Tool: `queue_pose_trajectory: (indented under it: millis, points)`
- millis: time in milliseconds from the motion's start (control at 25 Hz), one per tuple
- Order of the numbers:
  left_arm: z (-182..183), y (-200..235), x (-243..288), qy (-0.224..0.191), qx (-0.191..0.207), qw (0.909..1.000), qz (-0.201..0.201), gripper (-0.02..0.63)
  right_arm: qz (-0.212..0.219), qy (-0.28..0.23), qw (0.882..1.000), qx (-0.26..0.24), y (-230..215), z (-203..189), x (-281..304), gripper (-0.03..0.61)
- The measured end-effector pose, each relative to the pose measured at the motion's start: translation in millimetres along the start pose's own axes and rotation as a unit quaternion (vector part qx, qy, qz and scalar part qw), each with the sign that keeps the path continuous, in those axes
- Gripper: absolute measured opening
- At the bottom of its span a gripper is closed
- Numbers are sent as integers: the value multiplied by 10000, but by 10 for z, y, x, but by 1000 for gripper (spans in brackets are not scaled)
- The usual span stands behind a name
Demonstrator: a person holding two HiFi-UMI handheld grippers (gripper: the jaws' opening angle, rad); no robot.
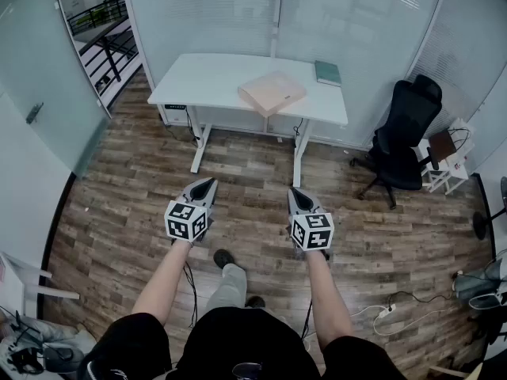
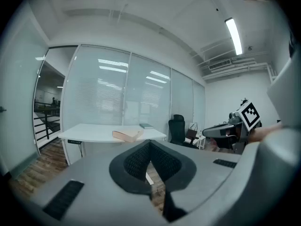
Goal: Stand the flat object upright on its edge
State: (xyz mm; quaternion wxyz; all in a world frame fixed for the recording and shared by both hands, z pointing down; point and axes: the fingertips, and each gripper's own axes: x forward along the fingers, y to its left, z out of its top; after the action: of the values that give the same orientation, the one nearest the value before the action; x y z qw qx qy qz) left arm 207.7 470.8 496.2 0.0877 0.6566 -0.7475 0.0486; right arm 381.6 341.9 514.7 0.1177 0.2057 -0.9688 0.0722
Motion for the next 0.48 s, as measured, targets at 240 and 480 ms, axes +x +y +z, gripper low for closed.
queue_pose_trajectory:
  millis: [240, 480]
  points:
    - [-15, -84, -124, -42, 62, 9999, -90, 18, 62, -17, 10000, 42, 85, 14, -40, 20]
    - [14, -111, -113, -128, 71, 9997, -193, 19, 192, -2, 9998, 6, 120, 44, 26, 20]
